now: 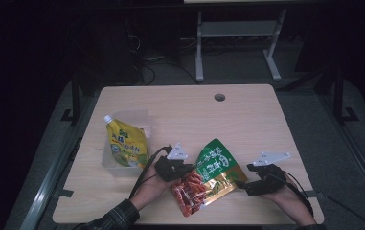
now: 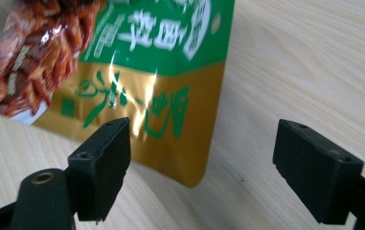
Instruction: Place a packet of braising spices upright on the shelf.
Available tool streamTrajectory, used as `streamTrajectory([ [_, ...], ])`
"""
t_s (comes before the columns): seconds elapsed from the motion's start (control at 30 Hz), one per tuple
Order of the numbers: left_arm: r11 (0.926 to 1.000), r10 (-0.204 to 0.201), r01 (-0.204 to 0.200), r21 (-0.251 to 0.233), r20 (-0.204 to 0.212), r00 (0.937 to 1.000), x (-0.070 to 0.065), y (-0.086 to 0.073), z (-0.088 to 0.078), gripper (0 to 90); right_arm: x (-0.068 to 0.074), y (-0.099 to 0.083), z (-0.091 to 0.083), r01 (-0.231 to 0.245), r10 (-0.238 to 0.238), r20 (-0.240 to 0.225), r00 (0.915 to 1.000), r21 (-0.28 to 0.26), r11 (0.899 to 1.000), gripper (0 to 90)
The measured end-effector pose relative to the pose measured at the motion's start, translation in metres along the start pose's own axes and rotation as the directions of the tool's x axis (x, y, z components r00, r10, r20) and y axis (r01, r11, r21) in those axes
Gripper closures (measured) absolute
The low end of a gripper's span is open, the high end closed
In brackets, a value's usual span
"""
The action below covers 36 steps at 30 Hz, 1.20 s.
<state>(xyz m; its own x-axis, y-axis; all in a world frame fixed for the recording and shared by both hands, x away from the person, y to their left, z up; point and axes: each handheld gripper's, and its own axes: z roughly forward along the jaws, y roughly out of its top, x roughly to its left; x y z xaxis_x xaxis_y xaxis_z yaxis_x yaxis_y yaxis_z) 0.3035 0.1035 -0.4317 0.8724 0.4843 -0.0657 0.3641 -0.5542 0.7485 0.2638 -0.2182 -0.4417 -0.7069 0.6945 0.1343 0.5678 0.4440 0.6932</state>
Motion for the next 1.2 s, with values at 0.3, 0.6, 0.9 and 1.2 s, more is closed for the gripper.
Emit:
streamTrajectory([
  [0.3, 0.9923, -0.029, 0.027, -0.121, -0.016, 0.9995, 0.002, 0.012, -0.024, 89.8, 0.004, 0.004, 0.007, -0.024, 0.02, -0.086, 0.9961, -0.049, 0.999, 19.1],
  [0.6, 0.9865, -0.043, 0.041, -0.158, -0.009, 0.999, -0.001, 0.014, -0.028, 89.8, 0.009, 0.017, 0.02, -0.057, 0.033, -0.194, 0.9804, -0.116, 0.992, 32.1],
  [0.9, 0.9836, -0.064, 0.06, -0.17, -0.017, 0.9978, 0.001, 0.011, -0.03, 89.7, 0.006, 0.02, 0.024, -0.105, 0.058, -0.299, 0.9525, -0.145, 0.984, 77.5],
  [1.2, 0.9866, -0.062, 0.057, -0.153, -0.03, 0.9976, 0.001, 0.007, -0.027, 86.1, 0.003, 0.027, 0.018, -0.05, 0.006, -0.275, 0.9616, -0.155, 0.987, 89.9],
])
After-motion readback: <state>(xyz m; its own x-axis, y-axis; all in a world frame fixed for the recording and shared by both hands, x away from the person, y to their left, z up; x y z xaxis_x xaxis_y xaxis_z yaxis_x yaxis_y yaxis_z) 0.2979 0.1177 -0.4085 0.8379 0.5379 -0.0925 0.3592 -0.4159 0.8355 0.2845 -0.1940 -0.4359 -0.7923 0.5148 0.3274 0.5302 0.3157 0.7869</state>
